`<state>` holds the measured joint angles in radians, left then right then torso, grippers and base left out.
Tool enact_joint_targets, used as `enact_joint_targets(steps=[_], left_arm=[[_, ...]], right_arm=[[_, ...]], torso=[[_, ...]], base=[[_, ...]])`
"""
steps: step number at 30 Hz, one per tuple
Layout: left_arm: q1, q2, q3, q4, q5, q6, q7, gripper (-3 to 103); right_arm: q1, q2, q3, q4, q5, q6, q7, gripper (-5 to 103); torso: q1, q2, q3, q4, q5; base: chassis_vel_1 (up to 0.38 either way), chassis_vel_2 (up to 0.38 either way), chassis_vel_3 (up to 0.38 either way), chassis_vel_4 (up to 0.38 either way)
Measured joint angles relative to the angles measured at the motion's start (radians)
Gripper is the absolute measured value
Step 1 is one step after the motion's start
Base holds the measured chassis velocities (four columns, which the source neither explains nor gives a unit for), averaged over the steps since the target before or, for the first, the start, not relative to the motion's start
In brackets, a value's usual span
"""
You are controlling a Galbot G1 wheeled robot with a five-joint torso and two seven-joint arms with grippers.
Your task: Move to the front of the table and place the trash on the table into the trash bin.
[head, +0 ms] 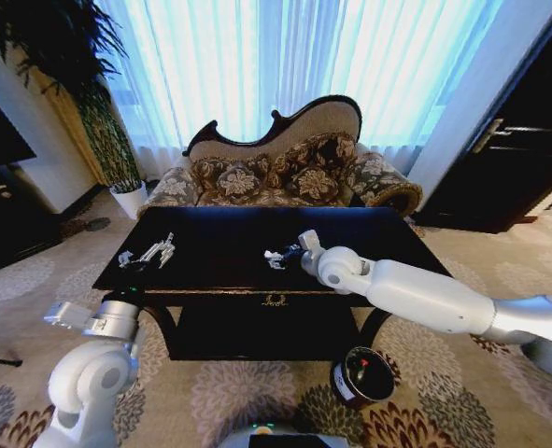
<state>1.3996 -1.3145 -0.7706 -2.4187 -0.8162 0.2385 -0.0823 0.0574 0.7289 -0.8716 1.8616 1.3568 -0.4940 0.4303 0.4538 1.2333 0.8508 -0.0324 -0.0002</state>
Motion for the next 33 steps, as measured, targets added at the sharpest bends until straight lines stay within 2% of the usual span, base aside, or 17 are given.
enact_joint_targets(steps=[1,4,6,9,10,12,13,15,16,17,18,22,23,27,28,32,33], left_arm=[[0.000,0.000,0.000,0.000,0.000,0.000,0.000,100],[0.004,0.002,-0.003,-0.010,-0.002,0.000,0.001,100],[0.005,0.002,-0.003,-0.012,-0.002,-0.001,0.001,100],[0.010,0.002,-0.008,-0.018,-0.003,-0.003,0.001,100],[0.010,0.002,-0.008,-0.018,-0.003,-0.003,0.001,100],[0.014,0.004,-0.016,-0.016,0.006,-0.009,0.005,100],[0.014,0.004,-0.016,-0.016,0.006,-0.009,0.005,100],[0.015,0.003,-0.017,-0.005,0.026,-0.014,0.015,100],[0.014,-0.005,-0.004,0.003,0.042,-0.015,0.021,100],[0.012,-0.011,0.004,0.009,0.051,-0.016,0.025,100],[0.012,-0.011,0.004,0.009,0.051,-0.016,0.025,100],[0.009,-0.026,0.017,0.054,0.109,-0.024,0.038,100],[0.009,-0.026,0.017,0.054,0.109,-0.024,0.038,100],[0.005,-0.031,0.024,0.060,0.129,-0.025,0.041,100],[0.005,-0.031,0.024,0.060,0.129,-0.025,0.041,100],[0.030,-0.050,0.012,0.021,0.133,-0.032,0.041,100],[0.030,-0.050,0.012,0.021,0.133,-0.032,0.041,100]], right_arm=[[0.000,0.000,0.000,0.000,0.000,0.000,0.000,58],[-0.018,-0.013,0.017,0.010,-0.001,0.000,-0.013,41],[-0.022,-0.016,0.023,0.012,-0.001,0.000,-0.014,41],[-0.062,-0.048,0.069,0.043,-0.008,0.010,-0.027,25],[-0.062,-0.048,0.069,0.043,-0.008,0.010,-0.027,25],[-0.103,-0.089,0.138,0.093,-0.008,0.031,-0.045,14],[-0.103,-0.089,0.138,0.093,-0.008,0.031,-0.045,14],[-0.150,-0.132,0.214,0.144,0.005,0.040,-0.066,4],[-0.239,-0.185,0.339,0.195,0.009,0.050,-0.102,1],[-0.293,-0.204,0.409,0.213,0.008,0.052,-0.111,1],[-0.293,-0.204,0.409,0.213,0.008,0.052,-0.111,1],[-0.536,-0.281,0.605,0.265,-0.018,0.083,-0.114,0],[-0.536,-0.281,0.605,0.265,-0.018,0.083,-0.114,0],[-0.729,-0.329,0.821,0.338,-0.024,0.100,-0.113,0],[-0.729,-0.329,0.821,0.338,-0.024,0.100,-0.113,0],[-0.859,-0.325,0.964,0.396,-0.006,0.121,-0.112,0],[-0.859,-0.325,0.964,0.396,-0.006,0.121,-0.112,0]], torso=[[0.000,0.000,0.000,0.0000,0.0000],[0.000,0.000,0.000,0.0001,0.0001],[0.000,0.000,0.000,0.0001,0.0001],[0.000,0.000,0.000,0.0000,0.0000],[0.000,0.000,0.000,0.0000,0.0000],[0.000,0.000,0.000,-0.0001,0.0002],[0.000,0.000,0.000,-0.0001,0.0002],[0.000,0.000,0.000,-0.0002,0.0001],[0.000,0.000,0.000,-0.0001,0.0003],[0.000,0.000,0.000,0.0001,0.0000],[0.000,0.000,0.000,0.0001,0.0000],[0.000,0.000,0.000,-0.0005,0.0004],[0.000,0.000,0.000,-0.0005,0.0004],[0.000,0.000,0.000,-0.0001,-0.0001],[0.000,0.000,0.000,-0.0001,-0.0001],[0.000,0.000,0.000,0.0000,0.0000],[0.000,0.000,0.000,0.0000,0.0000]], base=[[0.000,0.000,0.000,0.000],[0.000,0.000,0.000,0.000],[0.000,0.000,0.000,0.000],[0.000,0.000,0.000,0.000],[0.000,0.000,0.000,0.000],[0.000,0.000,0.000,0.000],[0.000,0.000,0.000,0.000],[0.000,0.000,0.000,0.000],[0.000,0.000,0.000,0.000],[0.000,0.000,0.000,0.000],[0.000,0.000,0.000,0.000],[0.000,0.000,0.000,0.000],[0.000,0.000,0.000,0.000],[0.000,0.000,0.000,0.000],[0.000,0.000,0.000,0.000],[0.000,0.000,0.000,0.000],[0.000,0.000,0.000,0.000]])
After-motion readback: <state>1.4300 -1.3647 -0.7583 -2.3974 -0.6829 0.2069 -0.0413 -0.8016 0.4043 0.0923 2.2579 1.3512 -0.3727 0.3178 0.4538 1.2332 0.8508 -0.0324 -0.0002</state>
